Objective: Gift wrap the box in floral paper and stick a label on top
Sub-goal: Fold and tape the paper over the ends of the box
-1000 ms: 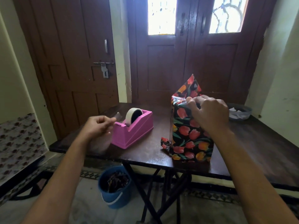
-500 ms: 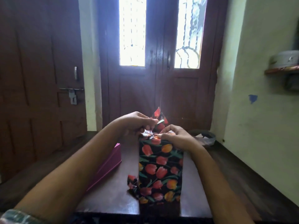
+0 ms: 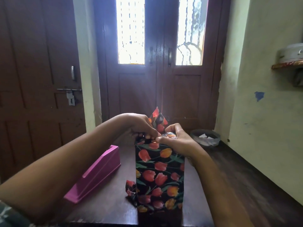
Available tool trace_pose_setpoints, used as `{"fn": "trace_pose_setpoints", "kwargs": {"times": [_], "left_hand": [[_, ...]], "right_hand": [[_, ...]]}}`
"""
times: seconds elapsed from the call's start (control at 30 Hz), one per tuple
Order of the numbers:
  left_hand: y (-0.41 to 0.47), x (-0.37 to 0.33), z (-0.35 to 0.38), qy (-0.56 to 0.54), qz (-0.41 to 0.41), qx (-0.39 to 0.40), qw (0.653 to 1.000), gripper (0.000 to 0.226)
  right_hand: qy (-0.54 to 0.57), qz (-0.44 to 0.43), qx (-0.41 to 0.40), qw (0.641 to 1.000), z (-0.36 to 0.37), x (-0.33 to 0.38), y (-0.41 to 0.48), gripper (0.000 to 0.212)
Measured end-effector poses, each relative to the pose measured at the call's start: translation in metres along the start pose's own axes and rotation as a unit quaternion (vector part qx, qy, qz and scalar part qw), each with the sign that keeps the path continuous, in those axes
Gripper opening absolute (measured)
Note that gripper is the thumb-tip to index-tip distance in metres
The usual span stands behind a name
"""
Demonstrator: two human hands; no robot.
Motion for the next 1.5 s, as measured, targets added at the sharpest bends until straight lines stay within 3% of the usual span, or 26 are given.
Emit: {"fn": "trace_pose_setpoints", "kwargs": {"times": [0.23,0.37,0.47,0.57,0.63,0.7,0.83,0.93,1.1,1.2,1.3,1.37,1.43,1.5], "left_hand": [[0.01,-0.017,-0.006,0.173,-0.055,0.079,0.98,0.032],[0.006,-0.012,-0.006,0.256,-0.112,0.097,0.955,0.058],[-0.003,0.014,-0.007,0.163,-0.144,0.073,0.973,0.063],[-0.016,0.036,-0.006,-0.062,-0.131,0.002,0.99,0.05],[-0.025,0.041,-0.003,-0.214,-0.096,-0.054,0.971,0.036],[-0.031,0.041,0.0,-0.286,-0.062,-0.116,0.949,0.028],[-0.037,0.026,0.008,-0.284,-0.039,-0.119,0.951,0.027],[-0.039,0.022,0.016,-0.276,-0.041,-0.12,0.953,0.022],[-0.037,0.031,0.019,-0.306,-0.051,-0.148,0.939,0.043],[-0.032,0.037,0.024,-0.307,-0.051,-0.165,0.936,0.059],[-0.028,0.043,0.026,-0.302,-0.022,-0.178,0.936,0.075],[-0.027,0.048,0.027,-0.295,0.013,-0.171,0.94,0.094],[-0.029,0.05,0.029,-0.306,0.032,-0.145,0.941,0.11],[-0.026,0.055,0.032,-0.331,0.049,-0.131,0.933,0.088]], "right_hand": [[0.002,0.003,-0.005,1.0,0.001,0.001,-0.003,0.04],[0.012,0.018,-0.003,1.0,-0.001,0.0,-0.005,0.04],[0.015,0.028,0.003,1.0,0.0,0.003,-0.006,0.044],[0.012,0.046,0.012,0.999,-0.001,0.004,-0.006,0.047],[0.006,0.052,0.018,0.998,-0.002,0.005,-0.006,0.047],[0.007,0.065,0.028,0.997,-0.003,0.004,-0.004,0.046],[0.072,0.097,0.034,0.992,-0.005,0.007,0.003,0.041],[-0.004,0.122,-0.002,0.992,-0.006,0.012,0.008,0.047],[-0.069,0.147,-0.065,0.985,-0.007,0.027,0.021,0.101],[-0.096,0.128,-0.062,0.985,-0.007,0.026,0.021,0.084],[-0.105,0.098,-0.141,0.98,-0.011,0.023,0.014,0.045],[-0.086,0.091,-0.191,0.973,-0.015,0.021,0.003,0.039],[-0.099,0.068,-0.222,0.968,-0.008,0.02,-0.017,0.055],[-0.147,0.042,-0.22,0.964,0.016,0.017,-0.045,0.083]]}}
Point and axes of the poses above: each hand's wrist, its own y-axis towards the middle knuckle, its own z-axis out of the palm, x = y × z, the point moved 1 cm from there along y, towards the middle knuckle, and after that the axes turned 12 degrees about z, right-handed, at the moved point
